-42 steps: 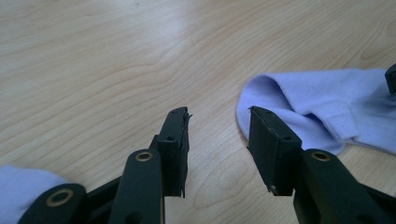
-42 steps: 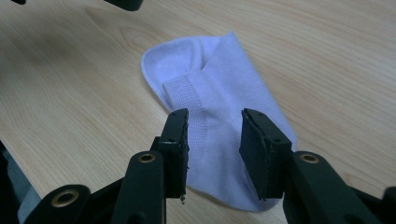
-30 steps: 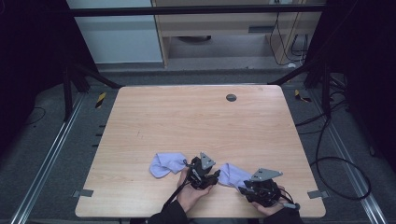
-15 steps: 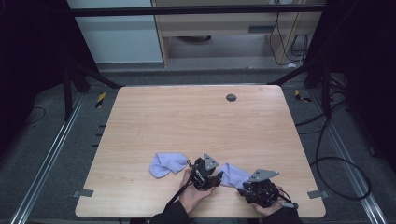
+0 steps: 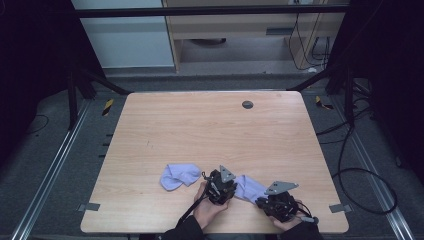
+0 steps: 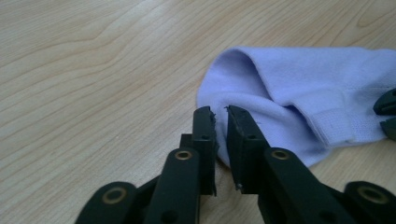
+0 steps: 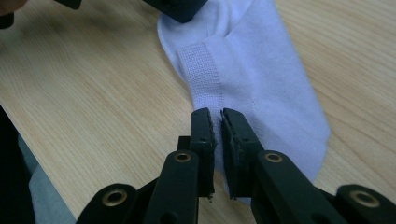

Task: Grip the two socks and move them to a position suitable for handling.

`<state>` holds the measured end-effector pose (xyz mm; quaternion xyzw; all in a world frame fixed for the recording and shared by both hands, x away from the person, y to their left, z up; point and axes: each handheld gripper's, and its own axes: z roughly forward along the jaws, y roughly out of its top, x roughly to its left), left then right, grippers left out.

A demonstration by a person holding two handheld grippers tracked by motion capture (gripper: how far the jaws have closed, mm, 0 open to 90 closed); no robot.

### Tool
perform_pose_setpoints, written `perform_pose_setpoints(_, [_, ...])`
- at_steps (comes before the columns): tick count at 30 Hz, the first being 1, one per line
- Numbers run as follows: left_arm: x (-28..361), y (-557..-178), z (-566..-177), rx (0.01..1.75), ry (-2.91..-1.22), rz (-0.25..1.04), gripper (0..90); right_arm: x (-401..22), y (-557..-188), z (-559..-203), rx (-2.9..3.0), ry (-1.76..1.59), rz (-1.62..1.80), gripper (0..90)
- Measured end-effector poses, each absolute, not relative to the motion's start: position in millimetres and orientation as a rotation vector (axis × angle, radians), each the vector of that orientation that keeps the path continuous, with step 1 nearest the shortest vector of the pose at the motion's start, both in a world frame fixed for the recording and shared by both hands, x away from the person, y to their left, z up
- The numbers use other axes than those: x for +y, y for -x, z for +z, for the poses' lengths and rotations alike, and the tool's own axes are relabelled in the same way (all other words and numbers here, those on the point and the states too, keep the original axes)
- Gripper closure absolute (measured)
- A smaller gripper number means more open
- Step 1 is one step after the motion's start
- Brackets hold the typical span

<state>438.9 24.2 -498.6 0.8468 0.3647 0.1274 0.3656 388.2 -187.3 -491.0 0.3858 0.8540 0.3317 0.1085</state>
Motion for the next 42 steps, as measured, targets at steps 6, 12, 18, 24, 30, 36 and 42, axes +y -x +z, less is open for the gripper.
perform_pose_setpoints(6, [25,-440,-498,0.930,-2.181,0.310,87.2,-192,-387,-476,2.397,-1.149,1.119,84.2])
perform_pose_setpoints(12, [26,-441,-498,0.924,-2.179,0.299,87.9,-202,-392,-465,2.219,-1.229,1.185,84.0])
perform_pose_setpoints(18, [26,-441,-498,0.922,-2.182,0.297,88.2,-209,-405,-465,2.095,-1.341,1.121,83.9])
perform_pose_setpoints(24, [27,-444,-497,0.930,-2.167,0.289,88.3,-215,-415,-470,2.062,-1.402,1.012,83.5])
perform_pose_setpoints(30, [27,-449,-497,0.932,-2.169,0.300,88.2,-222,-419,-473,2.039,-1.443,0.950,81.9])
perform_pose_setpoints(36, [28,-450,-496,0.937,-2.142,0.299,81.6,-225,-422,-477,2.019,-1.448,0.899,74.1])
perform_pose_setpoints(42, [45,-454,-479,0.944,-2.088,0.334,65.4,-231,-422,-475,1.972,-1.404,0.945,61.1])
